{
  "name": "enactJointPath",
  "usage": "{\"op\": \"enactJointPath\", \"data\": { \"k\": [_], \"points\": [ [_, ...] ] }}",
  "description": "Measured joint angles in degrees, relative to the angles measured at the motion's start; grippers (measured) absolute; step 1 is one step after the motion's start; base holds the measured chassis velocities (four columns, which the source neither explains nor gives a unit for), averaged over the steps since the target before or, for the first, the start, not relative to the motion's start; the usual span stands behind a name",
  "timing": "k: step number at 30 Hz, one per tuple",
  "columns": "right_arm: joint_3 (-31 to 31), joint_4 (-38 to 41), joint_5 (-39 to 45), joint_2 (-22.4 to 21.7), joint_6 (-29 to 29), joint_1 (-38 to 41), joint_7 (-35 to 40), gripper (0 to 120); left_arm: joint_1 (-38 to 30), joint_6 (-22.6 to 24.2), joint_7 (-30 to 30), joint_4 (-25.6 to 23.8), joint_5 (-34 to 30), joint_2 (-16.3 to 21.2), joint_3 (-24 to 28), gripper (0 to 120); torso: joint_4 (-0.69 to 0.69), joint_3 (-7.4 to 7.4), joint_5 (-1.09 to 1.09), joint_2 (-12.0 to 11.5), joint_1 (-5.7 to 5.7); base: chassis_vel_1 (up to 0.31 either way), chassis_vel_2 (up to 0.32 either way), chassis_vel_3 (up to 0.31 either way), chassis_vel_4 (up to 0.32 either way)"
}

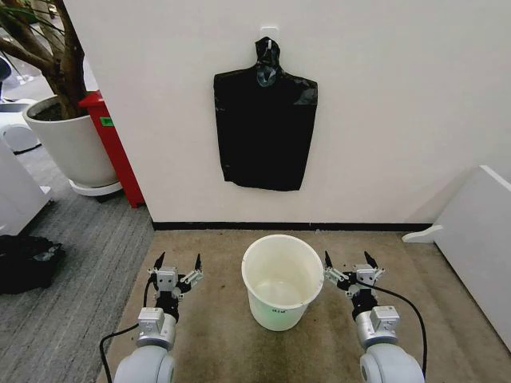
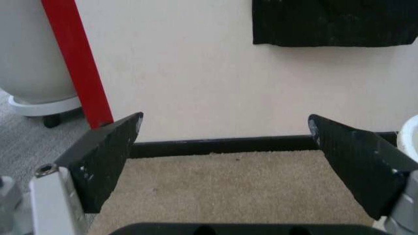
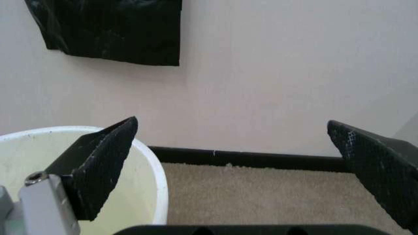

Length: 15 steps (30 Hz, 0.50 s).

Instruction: Place the garbage bag over the trash bin.

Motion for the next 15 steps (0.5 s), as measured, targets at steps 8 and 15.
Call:
{"op": "enactJointPath", "data": {
  "k": [8,15],
  "points": [
    [0.00,0.00,0.00,0.00,0.00,0.00,0.00,100,0.00,0.00,0.00,0.00,0.00,0.00,0.00,100,0.00,0.00,0.00,0.00,0.00,0.000,0.000,0.000,0.000],
    [0.00,0.00,0.00,0.00,0.00,0.00,0.00,100,0.00,0.00,0.00,0.00,0.00,0.00,0.00,100,0.00,0.00,0.00,0.00,0.00,0.000,0.000,0.000,0.000]
  ]
}}
